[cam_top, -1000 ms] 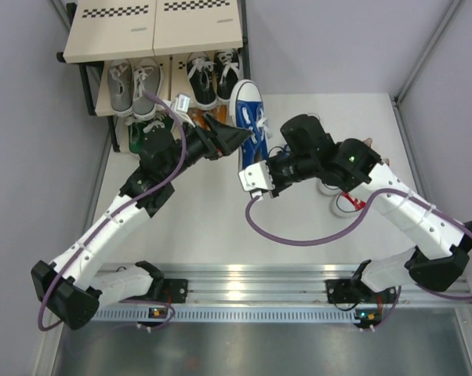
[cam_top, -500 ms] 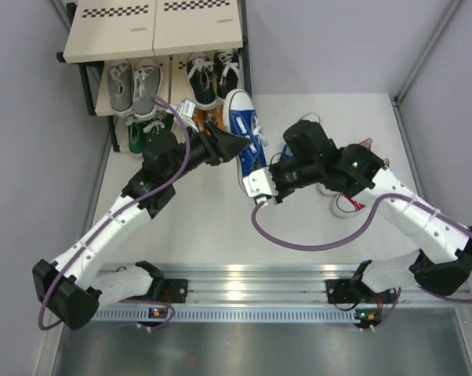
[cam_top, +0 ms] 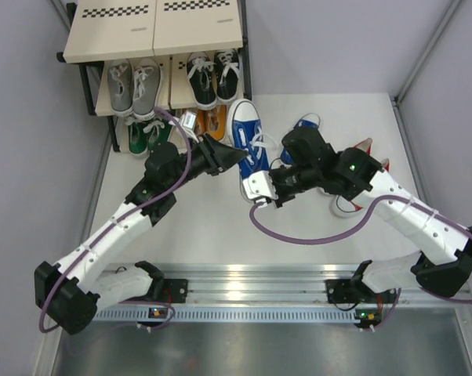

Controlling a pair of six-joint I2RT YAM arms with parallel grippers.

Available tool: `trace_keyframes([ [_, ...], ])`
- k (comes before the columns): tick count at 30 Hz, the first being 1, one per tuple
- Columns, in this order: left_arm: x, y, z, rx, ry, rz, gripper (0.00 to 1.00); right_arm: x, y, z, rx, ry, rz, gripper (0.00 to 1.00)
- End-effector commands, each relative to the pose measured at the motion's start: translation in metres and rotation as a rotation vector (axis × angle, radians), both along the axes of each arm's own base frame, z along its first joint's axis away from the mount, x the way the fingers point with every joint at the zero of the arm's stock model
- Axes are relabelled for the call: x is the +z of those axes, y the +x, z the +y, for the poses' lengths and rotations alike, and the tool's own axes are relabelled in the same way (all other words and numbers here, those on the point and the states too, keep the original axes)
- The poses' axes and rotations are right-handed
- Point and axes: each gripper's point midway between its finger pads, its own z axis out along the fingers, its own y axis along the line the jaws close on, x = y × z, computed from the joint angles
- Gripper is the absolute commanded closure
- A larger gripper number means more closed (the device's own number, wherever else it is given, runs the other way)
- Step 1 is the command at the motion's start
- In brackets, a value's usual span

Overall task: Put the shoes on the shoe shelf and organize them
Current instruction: Pick up the shoe at the center of the board.

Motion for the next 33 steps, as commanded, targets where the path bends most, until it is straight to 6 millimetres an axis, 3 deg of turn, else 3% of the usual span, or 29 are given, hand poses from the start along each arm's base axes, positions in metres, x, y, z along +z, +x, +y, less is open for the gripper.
trace_keyframes([
  [1, 0.018, -0.014, 0.002, -0.031, -0.053, -0.068, 1.00, 0.064, -0.001, 0.017, 0.035, 0.233, -0.126, 0.96],
  [4, 0.016, -0.016, 0.008, -0.002, -0.057, -0.073, 1.00, 0.064, 0.000, 0.015, -0.006, 0.256, -0.055, 0.88],
  [8, -0.005, -0.019, 0.020, 0.046, -0.034, -0.047, 1.00, 0.068, 0.005, 0.012, -0.072, 0.309, 0.043, 0.54],
  [11, -0.014, -0.024, 0.024, 0.046, -0.010, -0.046, 1.00, 0.073, 0.011, 0.003, -0.131, 0.351, 0.141, 0.42],
  [15, -0.024, -0.039, 0.027, 0.003, 0.032, -0.066, 1.00, 0.080, 0.027, -0.009, -0.251, 0.436, 0.287, 0.37],
  [20, -0.024, -0.059, 0.019, -0.116, 0.044, -0.111, 1.00, 0.076, 0.045, -0.022, -0.401, 0.518, 0.590, 0.28],
  [25, -0.007, -0.077, 0.008, -0.247, -0.008, -0.162, 1.00, 0.053, 0.057, -0.026, -0.491, 0.530, 0.944, 0.16],
  [28, 0.003, -0.087, 0.002, -0.323, -0.033, -0.180, 1.00, 0.048, 0.060, -0.025, -0.482, 0.539, 1.041, 0.04],
  [33, 0.016, -0.095, -0.002, -0.389, -0.065, -0.195, 1.00, 0.052, 0.056, -0.020, -0.442, 0.560, 1.139, 0.03],
])
